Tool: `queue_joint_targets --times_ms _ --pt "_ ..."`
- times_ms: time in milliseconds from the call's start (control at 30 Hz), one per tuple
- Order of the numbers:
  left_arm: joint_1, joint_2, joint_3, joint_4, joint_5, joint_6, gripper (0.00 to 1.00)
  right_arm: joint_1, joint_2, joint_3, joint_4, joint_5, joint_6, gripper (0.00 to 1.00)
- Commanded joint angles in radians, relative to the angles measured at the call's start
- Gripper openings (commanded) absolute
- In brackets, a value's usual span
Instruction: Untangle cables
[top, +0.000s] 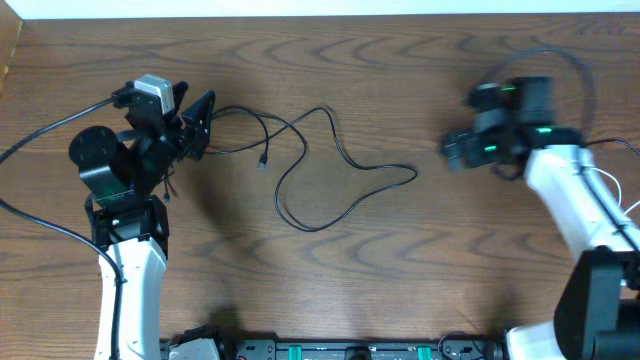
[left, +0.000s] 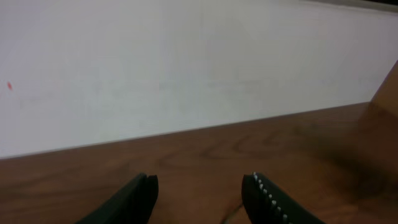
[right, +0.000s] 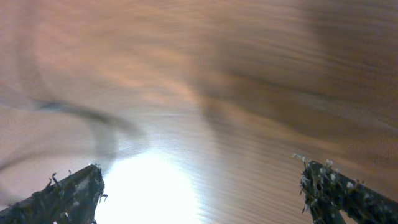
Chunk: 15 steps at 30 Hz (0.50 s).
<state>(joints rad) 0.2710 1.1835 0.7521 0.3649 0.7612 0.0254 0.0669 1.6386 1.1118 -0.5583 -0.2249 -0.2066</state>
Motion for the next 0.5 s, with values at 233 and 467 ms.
queue_joint_targets --times_ms 233,467 --pt "-0.002 -0.008 0.006 -0.069 -0.279 -0.001 0.64 0.345 0.005 0.006 -0.014 0.096 -0.095 0.99" --pt "-0.002 -0.008 0.006 -0.086 -0.467 -0.001 0.65 0.473 0.041 0.006 0.090 0.095 -0.129 0.99"
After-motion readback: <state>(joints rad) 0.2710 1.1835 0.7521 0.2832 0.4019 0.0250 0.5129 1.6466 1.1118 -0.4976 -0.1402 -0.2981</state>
